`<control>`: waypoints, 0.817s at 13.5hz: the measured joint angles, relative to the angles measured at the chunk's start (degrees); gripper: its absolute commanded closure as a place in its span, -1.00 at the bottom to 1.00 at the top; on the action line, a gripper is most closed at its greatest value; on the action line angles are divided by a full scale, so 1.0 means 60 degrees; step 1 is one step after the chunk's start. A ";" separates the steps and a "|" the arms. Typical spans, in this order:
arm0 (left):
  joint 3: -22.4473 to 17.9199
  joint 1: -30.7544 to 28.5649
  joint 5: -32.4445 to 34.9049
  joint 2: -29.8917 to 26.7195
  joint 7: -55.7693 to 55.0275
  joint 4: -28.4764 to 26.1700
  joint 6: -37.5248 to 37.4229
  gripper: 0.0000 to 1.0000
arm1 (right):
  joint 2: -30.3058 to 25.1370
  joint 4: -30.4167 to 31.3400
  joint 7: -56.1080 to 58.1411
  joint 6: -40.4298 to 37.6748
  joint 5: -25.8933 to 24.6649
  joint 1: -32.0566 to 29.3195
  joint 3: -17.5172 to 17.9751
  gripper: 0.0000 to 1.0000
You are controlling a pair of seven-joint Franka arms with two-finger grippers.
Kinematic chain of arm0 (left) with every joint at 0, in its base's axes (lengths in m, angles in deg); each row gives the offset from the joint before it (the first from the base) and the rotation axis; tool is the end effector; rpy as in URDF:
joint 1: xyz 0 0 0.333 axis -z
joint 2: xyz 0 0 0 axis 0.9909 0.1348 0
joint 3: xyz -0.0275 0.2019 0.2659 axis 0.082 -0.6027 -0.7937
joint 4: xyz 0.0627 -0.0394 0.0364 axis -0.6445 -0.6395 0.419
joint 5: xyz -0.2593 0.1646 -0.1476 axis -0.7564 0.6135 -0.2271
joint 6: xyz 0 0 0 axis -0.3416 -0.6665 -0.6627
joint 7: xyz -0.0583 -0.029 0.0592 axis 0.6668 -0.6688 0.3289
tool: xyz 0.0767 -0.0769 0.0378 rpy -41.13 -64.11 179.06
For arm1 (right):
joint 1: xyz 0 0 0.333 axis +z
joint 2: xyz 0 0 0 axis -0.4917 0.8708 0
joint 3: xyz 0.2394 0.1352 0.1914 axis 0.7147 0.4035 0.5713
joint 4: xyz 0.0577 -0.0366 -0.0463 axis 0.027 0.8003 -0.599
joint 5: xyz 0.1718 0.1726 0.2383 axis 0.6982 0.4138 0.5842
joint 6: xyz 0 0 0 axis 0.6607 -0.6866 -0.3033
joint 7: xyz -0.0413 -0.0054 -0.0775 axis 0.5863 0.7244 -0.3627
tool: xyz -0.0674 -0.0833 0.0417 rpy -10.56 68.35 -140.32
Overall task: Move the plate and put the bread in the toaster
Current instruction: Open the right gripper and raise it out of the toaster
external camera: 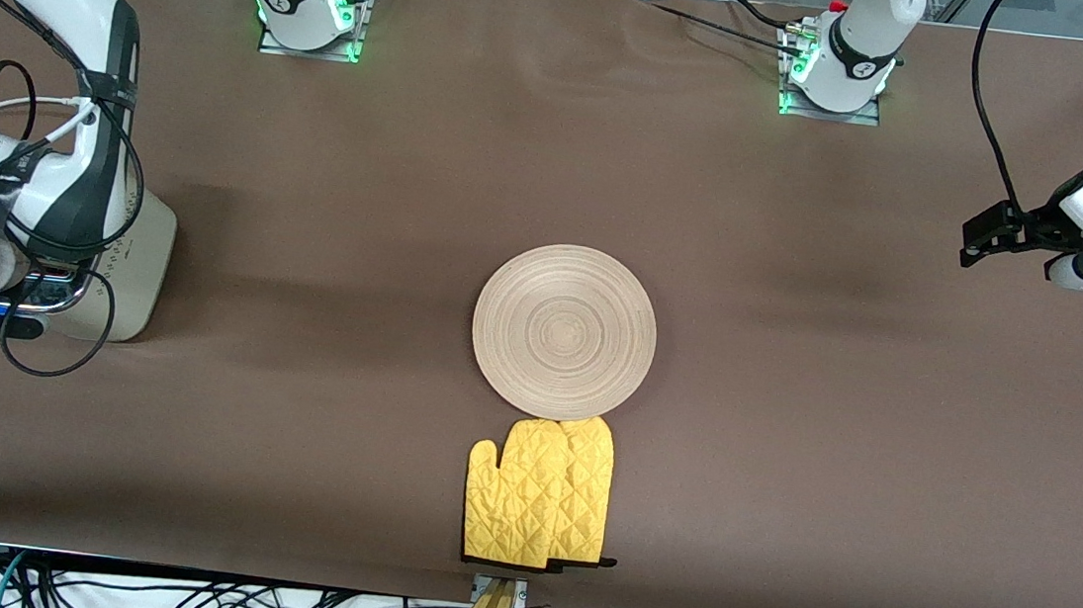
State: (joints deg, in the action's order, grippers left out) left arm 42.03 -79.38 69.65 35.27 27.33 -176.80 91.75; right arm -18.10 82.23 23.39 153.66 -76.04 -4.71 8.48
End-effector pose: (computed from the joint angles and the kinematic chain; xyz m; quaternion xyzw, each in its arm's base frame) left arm 0.4990 -0.0095 0.5862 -0.9997 0.0179 -0.0086 0.0105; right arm 0.6240 -0.0696 0.3987 0.9575 -0.0095 -0.1885 0.2183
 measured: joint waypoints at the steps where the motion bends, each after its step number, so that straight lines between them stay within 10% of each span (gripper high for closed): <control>1: 0.0000 0.0000 0.0000 0.0000 0.0000 0.0000 0.0000 -1.00 | -0.0007 -0.0024 0.0000 0.0001 0.0001 0.0005 0.0000 -0.99; 11: 0.0001 0.0000 0.0000 0.0001 0.0000 0.0002 0.0000 -1.00 | -0.1945 -0.0851 0.0022 -0.2005 0.1517 0.0061 0.0040 -1.00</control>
State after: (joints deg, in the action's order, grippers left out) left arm 42.03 -79.38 69.65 35.27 27.33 -176.79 91.75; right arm -29.77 77.12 23.52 141.63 -66.94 -4.34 8.72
